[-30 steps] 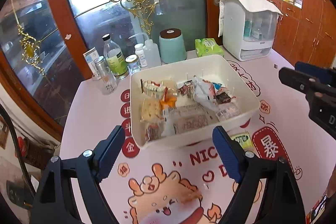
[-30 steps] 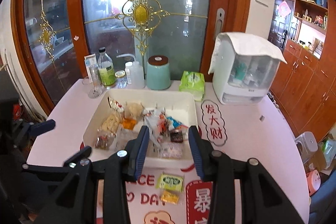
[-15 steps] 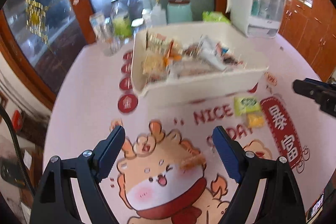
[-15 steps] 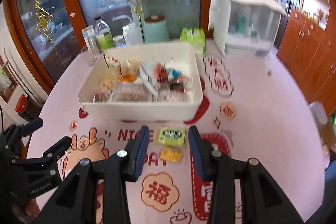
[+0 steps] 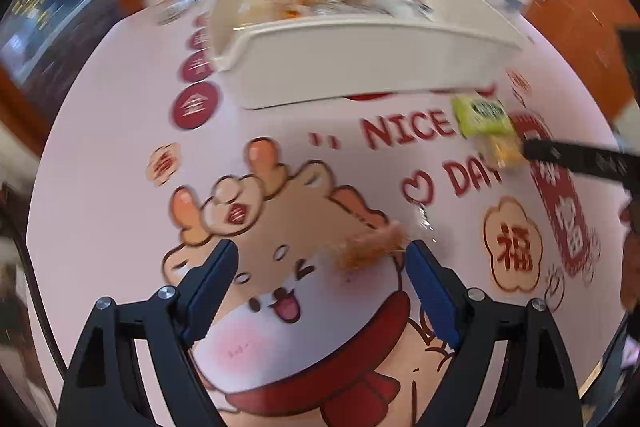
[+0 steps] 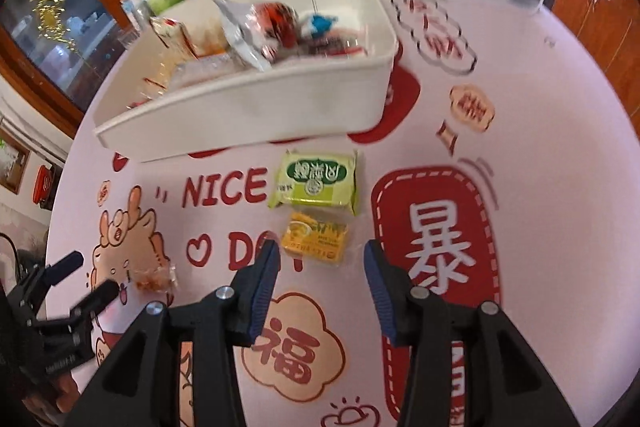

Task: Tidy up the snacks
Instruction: 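Grasp the yellow packet with right gripper while left grasps the small brown pastry bag, then carry both held snacks over the tray, lower them and open both grippers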

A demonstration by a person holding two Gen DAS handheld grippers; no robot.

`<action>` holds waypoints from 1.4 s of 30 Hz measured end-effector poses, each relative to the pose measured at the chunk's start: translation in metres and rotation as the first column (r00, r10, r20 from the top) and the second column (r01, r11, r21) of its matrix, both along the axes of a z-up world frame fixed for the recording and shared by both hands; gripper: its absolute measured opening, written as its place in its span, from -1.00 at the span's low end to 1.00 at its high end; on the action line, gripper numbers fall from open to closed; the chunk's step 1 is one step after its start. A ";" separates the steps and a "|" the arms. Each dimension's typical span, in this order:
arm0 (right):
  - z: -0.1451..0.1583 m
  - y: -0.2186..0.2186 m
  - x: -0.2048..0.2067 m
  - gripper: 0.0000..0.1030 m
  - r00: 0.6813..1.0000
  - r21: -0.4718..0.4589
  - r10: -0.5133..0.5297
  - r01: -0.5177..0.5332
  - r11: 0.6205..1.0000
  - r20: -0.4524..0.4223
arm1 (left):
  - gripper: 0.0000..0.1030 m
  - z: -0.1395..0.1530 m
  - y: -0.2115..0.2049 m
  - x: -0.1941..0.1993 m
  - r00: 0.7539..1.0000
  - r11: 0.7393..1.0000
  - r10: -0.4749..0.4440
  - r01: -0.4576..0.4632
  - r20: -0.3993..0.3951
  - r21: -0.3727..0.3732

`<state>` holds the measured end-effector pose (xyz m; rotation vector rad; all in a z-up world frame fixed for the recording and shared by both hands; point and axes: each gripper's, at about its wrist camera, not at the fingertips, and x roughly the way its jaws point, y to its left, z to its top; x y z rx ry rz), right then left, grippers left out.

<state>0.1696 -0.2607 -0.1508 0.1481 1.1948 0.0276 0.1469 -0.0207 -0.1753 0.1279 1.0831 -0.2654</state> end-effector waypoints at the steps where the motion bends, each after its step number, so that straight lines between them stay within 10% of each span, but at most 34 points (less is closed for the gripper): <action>1: -0.004 -0.001 0.002 -0.13 1.000 0.004 -0.005 0.005 1.000 -0.010 | 0.65 -0.003 -0.006 0.000 0.999 0.999 -0.040 0.040 0.004 0.020; 11: -0.026 0.006 0.023 0.02 0.999 0.033 -0.023 0.025 0.999 -0.045 | 0.61 -0.028 -0.043 0.018 0.976 0.970 -0.211 0.215 -0.047 0.109; 18: -0.031 0.023 0.030 0.12 0.999 -0.031 -0.025 0.024 0.999 -0.045 | 0.06 -0.033 -0.042 0.034 0.980 0.982 -0.178 0.182 -0.089 0.041; 22: -0.033 0.036 0.029 0.12 0.999 -0.108 -0.003 -0.001 0.994 -0.041 | -0.63 -0.029 -0.041 0.033 0.981 0.984 -0.175 0.177 -0.084 0.016; 32: -0.027 0.059 0.017 -0.30 0.999 -0.128 0.033 -0.033 0.991 0.000 | -0.67 -0.027 -0.011 0.026 0.990 0.992 -0.081 0.069 -0.119 -0.109; 34: -0.020 0.062 0.009 -0.65 0.999 -0.107 0.047 -0.044 0.993 0.025 | -0.67 -0.023 -0.005 0.023 0.991 0.992 -0.062 0.048 -0.117 -0.119; 42: -0.007 0.073 -0.018 -0.65 0.995 -0.079 0.089 -0.086 0.993 0.043 | -0.67 0.009 0.004 0.010 0.998 0.988 -0.026 0.016 -0.065 -0.152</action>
